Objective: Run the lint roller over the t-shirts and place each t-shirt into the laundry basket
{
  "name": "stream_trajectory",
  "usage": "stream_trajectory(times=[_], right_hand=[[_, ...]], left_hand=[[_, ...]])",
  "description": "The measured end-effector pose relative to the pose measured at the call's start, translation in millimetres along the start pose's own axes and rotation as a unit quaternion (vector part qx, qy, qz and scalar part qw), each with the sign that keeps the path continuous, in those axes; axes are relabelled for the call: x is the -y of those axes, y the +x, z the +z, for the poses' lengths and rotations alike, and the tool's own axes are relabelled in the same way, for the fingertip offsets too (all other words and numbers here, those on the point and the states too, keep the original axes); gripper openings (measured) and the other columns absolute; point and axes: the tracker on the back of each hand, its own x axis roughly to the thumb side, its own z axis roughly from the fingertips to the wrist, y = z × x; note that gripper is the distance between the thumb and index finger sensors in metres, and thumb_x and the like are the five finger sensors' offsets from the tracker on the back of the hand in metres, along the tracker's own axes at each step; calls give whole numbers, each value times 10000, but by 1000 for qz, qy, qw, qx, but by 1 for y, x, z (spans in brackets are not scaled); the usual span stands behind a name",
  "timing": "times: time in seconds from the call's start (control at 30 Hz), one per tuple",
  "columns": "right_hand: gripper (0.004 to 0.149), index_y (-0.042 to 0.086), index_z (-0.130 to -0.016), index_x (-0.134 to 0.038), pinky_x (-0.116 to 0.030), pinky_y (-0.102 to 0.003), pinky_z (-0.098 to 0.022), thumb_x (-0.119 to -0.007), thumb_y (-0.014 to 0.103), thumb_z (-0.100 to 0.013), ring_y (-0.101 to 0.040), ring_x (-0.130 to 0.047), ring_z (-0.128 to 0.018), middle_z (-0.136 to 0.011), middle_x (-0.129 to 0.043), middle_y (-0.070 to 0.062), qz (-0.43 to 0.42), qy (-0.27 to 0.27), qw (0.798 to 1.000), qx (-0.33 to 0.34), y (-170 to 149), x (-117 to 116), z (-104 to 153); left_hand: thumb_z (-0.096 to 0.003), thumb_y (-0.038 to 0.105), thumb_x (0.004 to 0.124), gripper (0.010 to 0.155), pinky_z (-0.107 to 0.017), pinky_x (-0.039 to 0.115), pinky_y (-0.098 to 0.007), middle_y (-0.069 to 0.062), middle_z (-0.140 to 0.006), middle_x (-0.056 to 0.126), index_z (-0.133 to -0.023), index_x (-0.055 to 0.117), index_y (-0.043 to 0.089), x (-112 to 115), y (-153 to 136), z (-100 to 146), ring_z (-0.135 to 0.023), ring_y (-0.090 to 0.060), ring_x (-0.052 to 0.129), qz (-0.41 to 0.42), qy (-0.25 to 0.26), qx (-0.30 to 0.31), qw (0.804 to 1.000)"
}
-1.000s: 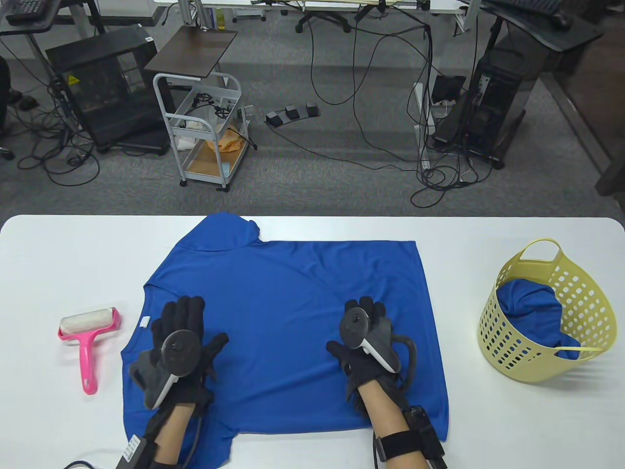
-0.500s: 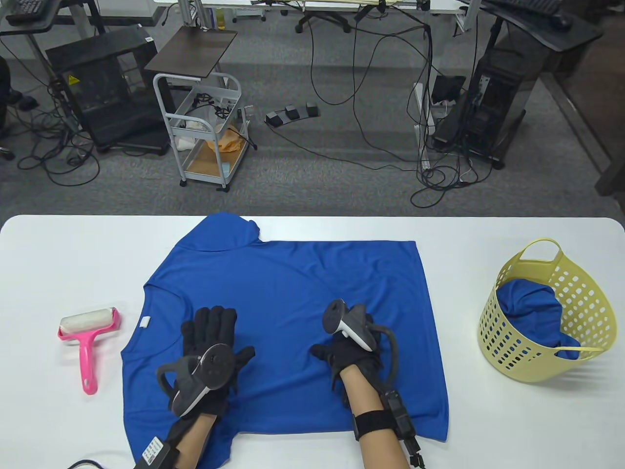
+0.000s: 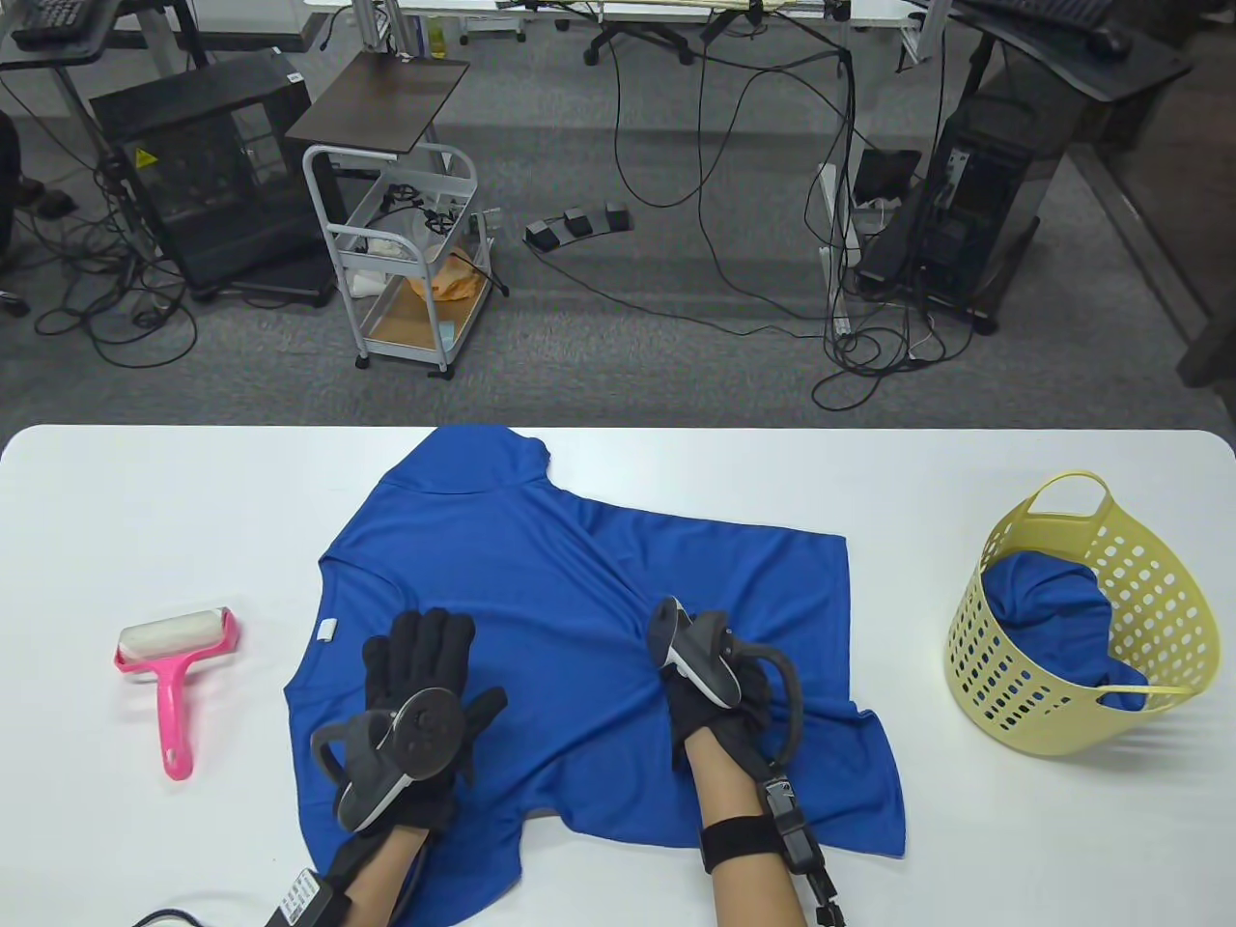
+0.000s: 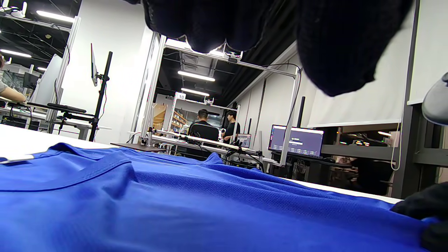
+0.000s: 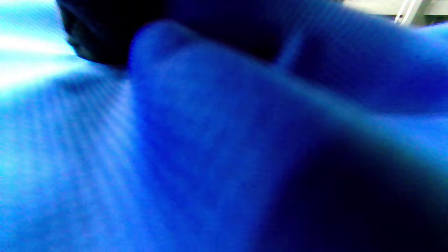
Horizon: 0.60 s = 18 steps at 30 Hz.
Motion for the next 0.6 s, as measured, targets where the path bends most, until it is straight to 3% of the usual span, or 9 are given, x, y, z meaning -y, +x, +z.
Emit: stream_trajectory(times=[0.13,0.27,0.33,0.43,0.53,0.6], right_hand=[[420,280,-883,-737,-890,-199,-288,-696,474,-513,-30,-897,-410,-626,-854,85,42,-13,999,6,0,15,1],[386,352,-856,-766,-903,-188,-282,-699,505,-507,-20,-914,-411,-626,-858,115,72,-55,995,32,-3,41,8],[383,408,-844,-780,-911,-137,-246,-720,527,-485,-39,-917,-464,-695,-833,98,21,-87,996,23,-10,62,15],[378,401,-837,-798,-890,-168,-293,-752,508,-478,-127,-838,-576,-794,-729,9,-110,-84,990,29,-24,96,25],[381,416,-841,-790,-874,-186,-315,-741,528,-481,-103,-832,-524,-722,-757,63,-113,-122,985,42,-36,133,37],[382,400,-846,-788,-869,-148,-206,-727,533,-493,-55,-866,-400,-582,-834,125,-125,-169,976,55,-44,153,46]], left_hand=[[-398,595,845,802,-812,377,-472,27,-1139,570,-1073,523,305,1,1,0,-1126,-266,485,7,1,2,1000],[-402,595,840,799,-812,373,-472,27,-1141,565,-1074,520,305,1,1,0,-1127,-267,480,4,2,3,1000],[-403,596,836,796,-812,370,-473,27,-1141,565,-1074,521,305,1,-1,-1,-1128,-267,477,6,0,1,1000],[-408,594,830,788,-812,368,-473,27,-1141,567,-1073,523,305,1,-2,-1,-1129,-268,474,12,0,3,1000],[-412,596,823,782,-812,368,-474,29,-1140,568,-1073,523,308,0,-1,1,-1129,-268,473,8,4,7,1000],[-413,594,822,781,-813,367,-475,28,-1142,564,-1074,521,308,-1,-1,1,-1130,-267,471,12,5,7,1000]])
